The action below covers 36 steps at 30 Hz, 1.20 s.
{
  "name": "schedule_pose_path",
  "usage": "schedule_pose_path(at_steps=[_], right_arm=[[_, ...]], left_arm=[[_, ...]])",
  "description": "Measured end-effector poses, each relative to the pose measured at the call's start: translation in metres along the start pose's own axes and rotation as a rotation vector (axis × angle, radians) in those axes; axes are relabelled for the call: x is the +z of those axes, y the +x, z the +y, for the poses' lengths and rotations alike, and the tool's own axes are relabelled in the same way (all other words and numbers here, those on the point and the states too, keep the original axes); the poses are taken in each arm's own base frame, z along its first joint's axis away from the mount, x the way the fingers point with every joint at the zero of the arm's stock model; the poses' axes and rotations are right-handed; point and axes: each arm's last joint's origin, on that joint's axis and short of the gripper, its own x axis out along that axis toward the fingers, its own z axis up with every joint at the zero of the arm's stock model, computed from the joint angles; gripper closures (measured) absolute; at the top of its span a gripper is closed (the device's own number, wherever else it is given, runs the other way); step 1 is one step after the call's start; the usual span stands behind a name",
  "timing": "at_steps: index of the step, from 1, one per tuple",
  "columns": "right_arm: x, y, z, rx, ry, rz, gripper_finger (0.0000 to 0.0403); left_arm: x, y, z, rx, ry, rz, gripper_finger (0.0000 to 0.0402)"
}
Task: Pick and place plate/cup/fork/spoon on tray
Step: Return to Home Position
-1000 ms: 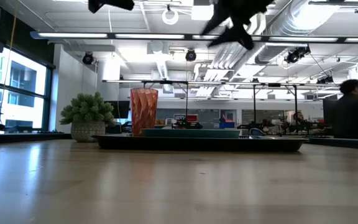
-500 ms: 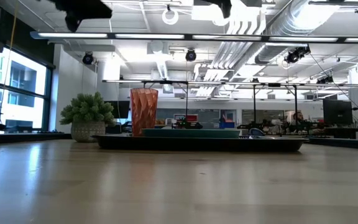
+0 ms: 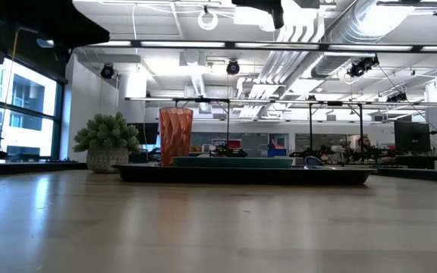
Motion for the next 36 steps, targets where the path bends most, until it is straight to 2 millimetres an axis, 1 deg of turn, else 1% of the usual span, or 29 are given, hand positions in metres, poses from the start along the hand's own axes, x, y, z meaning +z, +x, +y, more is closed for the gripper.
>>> schedule_pose_path(at_steps=[6,10,14,19,23,25,28,31,34,36], right_arm=[[0.001,0.0,0.001,0.005,0.0,-0.015,0.0251],[0.003,0.0,0.001,0.012,0.003,-0.034,0.0251],[0.004,0.0,0.001,0.015,-0.014,-0.046,0.0251],[0.004,0.0,0.001,0.012,-0.023,-0.041,0.0251],[0.004,-0.001,0.001,0.012,-0.022,-0.04,0.0252],[0.005,-0.005,0.002,0.016,-0.025,-0.033,0.0251],[0.01,-0.018,0.004,0.017,-0.029,-0.028,0.0251],[0.021,-0.036,0.008,0.028,-0.077,-0.066,0.0251],[0.034,-0.062,0.013,0.047,-0.13,-0.13,0.0252],[0.039,-0.081,0.015,0.049,-0.16,-0.139,0.0252]], left_arm=[[-0.02,-0.004,0.006,-0.078,-0.035,-0.083,0.0362],[-0.038,-0.002,0.009,-0.117,-0.057,-0.095,0.0362],[-0.051,0.001,0.012,-0.133,-0.075,-0.116,0.0362],[-0.069,0.006,0.015,-0.126,-0.081,-0.091,0.0362],[-0.085,0.011,0.018,-0.112,-0.126,-0.044,0.0362],[-0.088,0.012,0.018,-0.121,-0.154,-0.046,0.0362],[-0.087,0.012,0.017,-0.134,-0.167,-0.053,0.0362],[-0.087,0.013,0.019,-0.093,-0.211,-0.055,0.0362],[-0.088,0.013,0.019,-0.073,-0.256,-0.051,0.0362],[-0.088,0.013,0.019,-0.075,-0.253,-0.056,0.0362]])
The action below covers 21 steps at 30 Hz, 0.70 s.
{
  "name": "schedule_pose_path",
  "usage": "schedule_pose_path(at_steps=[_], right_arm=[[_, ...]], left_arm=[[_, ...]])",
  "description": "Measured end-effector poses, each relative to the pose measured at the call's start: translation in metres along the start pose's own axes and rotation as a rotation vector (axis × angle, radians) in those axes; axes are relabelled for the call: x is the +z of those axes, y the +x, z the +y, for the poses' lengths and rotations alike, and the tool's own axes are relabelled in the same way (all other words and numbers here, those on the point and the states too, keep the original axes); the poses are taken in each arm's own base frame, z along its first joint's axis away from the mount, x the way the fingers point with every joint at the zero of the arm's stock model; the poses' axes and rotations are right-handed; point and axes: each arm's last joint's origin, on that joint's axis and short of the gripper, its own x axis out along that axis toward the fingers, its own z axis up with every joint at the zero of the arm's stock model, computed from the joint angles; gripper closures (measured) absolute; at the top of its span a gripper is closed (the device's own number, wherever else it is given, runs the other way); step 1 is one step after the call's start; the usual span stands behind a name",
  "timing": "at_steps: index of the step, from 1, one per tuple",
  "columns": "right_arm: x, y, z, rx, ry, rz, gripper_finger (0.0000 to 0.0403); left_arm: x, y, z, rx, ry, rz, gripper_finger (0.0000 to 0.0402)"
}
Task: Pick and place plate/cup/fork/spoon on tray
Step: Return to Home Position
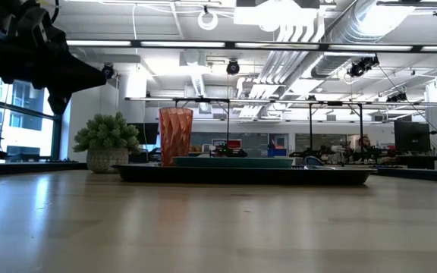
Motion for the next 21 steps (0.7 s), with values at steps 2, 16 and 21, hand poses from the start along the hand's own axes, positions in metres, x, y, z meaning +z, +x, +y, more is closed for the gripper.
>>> schedule_pose_path(at_steps=[2,16,21], right_arm=[[0.004,-0.019,0.001,-0.006,-0.022,0.017,0.0252],[-0.087,-0.096,-0.02,-0.098,0.125,-0.066,0.0252],[-0.125,-0.104,-0.026,-0.095,0.165,-0.062,0.0252]], left_arm=[[0.0,0.0,0.0,0.0,0.023,0.004,0.0362],[0.0,0.0,0.0,0.001,0.128,0.002,0.0362],[0.0,0.0,0.0,0.002,0.175,0.002,0.0362]])
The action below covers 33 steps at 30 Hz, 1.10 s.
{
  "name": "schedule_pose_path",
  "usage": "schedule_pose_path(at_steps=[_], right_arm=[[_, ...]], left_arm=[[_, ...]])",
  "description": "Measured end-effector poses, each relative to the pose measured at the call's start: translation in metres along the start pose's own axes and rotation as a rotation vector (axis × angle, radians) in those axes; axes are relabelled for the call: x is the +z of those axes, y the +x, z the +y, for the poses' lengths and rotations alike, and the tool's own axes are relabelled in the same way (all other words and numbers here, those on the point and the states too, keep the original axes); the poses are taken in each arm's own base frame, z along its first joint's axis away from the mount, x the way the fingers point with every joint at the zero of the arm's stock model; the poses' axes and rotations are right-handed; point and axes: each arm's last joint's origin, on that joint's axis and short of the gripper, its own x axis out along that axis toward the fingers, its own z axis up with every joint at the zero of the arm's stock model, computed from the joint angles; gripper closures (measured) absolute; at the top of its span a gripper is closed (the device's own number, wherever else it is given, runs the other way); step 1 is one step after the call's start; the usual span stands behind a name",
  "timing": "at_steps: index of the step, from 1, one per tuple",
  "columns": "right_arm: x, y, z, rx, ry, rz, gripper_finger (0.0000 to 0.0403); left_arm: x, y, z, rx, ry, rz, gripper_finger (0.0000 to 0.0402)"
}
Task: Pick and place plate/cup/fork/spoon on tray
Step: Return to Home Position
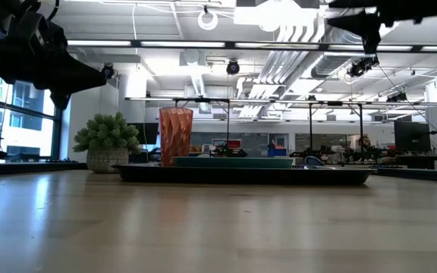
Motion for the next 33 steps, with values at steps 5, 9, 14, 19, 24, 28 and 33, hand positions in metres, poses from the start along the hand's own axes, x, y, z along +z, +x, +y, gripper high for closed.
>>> schedule_pose_path(at_steps=[5,9,14,19,24,28,33], right_arm=[[-0.028,-0.006,-0.008,-0.014,0.028,0.026,0.0252],[-0.044,-0.01,-0.009,0.014,0.037,0.058,0.0252],[-0.071,-0.015,-0.016,-0.013,0.061,0.094,0.0252],[-0.088,-0.021,-0.02,-0.021,0.074,0.096,0.0252],[-0.1,-0.024,-0.024,-0.018,0.073,0.117,0.0252],[-0.113,-0.026,-0.03,-0.038,0.1,0.135,0.0252],[-0.117,-0.026,-0.032,-0.06,0.087,0.139,0.0252]], left_arm=[[0.0,0.0,0.0,0.001,0.049,0.0,0.0362],[0.0,0.0,0.0,0.001,0.108,0.0,0.0362],[0.0,0.0,0.0,0.001,0.123,0.0,0.0362],[0.0,0.0,0.0,0.001,0.123,0.0,0.0362],[0.0,0.0,0.0,0.001,0.123,0.0,0.0362],[0.0,0.0,0.0,0.001,0.123,0.0,0.0362],[0.0,0.0,0.0,0.001,0.148,0.0,0.0362]])
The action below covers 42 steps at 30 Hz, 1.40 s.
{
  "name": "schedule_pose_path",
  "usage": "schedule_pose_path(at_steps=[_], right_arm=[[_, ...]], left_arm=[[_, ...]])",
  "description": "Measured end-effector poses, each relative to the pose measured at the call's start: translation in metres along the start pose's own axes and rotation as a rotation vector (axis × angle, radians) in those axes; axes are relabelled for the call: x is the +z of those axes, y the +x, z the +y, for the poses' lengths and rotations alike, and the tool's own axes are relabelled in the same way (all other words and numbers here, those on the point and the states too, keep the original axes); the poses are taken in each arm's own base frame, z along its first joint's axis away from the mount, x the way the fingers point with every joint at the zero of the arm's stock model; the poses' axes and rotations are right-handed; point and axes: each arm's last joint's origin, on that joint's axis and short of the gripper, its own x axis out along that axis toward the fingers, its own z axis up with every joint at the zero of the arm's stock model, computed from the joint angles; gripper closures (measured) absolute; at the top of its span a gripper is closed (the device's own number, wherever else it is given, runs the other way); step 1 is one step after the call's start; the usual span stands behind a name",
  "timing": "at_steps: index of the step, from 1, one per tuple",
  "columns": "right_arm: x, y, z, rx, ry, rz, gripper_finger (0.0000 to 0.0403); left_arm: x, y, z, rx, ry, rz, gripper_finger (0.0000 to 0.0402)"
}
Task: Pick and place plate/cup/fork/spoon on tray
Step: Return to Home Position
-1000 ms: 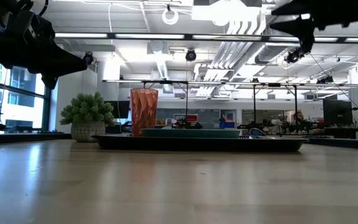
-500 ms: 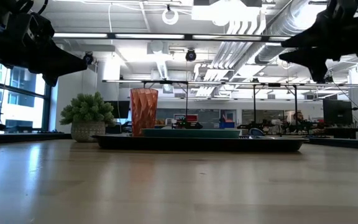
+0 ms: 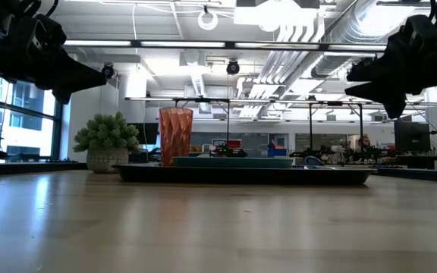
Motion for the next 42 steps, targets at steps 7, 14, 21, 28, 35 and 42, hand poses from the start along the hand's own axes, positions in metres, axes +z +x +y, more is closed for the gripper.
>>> schedule_pose_path(at_steps=[7,14,21,28,35,42], right_arm=[[-0.0065,-0.0003,-0.0046,-0.067,-0.029,0.054,0.0252],[-0.007,-0.0003,-0.0046,-0.062,-0.043,0.063,0.0252],[-0.0075,-0.0003,-0.0041,-0.04,-0.044,0.078,0.0252],[-0.0076,-0.0003,-0.004,-0.036,-0.044,0.08,0.0252],[-0.0076,-0.0003,-0.004,-0.036,-0.044,0.08,0.0251],[-0.0076,-0.0003,-0.004,-0.036,-0.044,0.08,0.0252]], left_arm=[[0.0001,0.0,0.0,0.0,0.14,0.0,0.0362],[0.0003,0.0,0.0,0.0,0.254,-0.001,0.0362],[0.0003,0.0,0.0,0.0,0.273,-0.001,0.0362],[0.0003,0.0,0.0,0.0,0.273,-0.001,0.0362],[0.0003,0.0,0.0,-0.001,0.272,-0.001,0.0362],[0.0003,0.0,0.0,0.0,0.272,-0.001,0.0362]])
